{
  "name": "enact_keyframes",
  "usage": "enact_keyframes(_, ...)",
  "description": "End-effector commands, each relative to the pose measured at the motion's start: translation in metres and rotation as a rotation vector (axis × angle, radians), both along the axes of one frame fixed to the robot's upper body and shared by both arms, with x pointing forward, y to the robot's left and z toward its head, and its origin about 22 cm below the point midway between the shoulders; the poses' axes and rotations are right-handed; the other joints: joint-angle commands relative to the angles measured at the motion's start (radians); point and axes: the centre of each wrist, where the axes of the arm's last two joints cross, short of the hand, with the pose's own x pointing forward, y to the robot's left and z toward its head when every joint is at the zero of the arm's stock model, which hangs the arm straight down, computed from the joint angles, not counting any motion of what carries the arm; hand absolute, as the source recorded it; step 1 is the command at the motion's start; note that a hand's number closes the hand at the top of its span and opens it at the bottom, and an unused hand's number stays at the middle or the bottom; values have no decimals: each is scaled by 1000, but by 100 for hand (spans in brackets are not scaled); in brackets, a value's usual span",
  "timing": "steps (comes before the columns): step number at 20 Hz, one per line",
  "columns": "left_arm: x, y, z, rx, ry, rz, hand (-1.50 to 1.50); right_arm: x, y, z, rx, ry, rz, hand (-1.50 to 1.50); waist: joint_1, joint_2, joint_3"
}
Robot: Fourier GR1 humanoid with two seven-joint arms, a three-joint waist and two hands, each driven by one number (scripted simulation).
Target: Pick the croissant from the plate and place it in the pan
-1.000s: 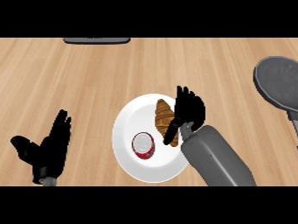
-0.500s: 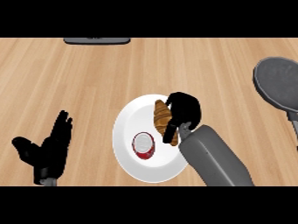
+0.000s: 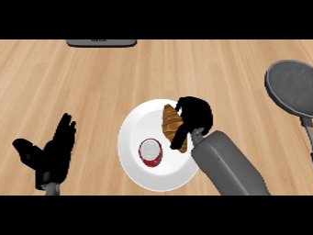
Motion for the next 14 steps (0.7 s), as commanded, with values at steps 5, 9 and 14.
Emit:
enact_keyframes(5,-9,-1,-4,-21,47,-7,0,2,-38,5,-82,-69,36,150,-2,14,-4)
enact_keyframes(9,-13,-20,-16,-26,54,19,0,-20,-11,39,-113,-261,37,150,-14,9,-5)
enact_keyframes(14,-16,-1,-17,-21,65,33,0,-17,-32,84,-147,-599,-101,150,-29,5,-6)
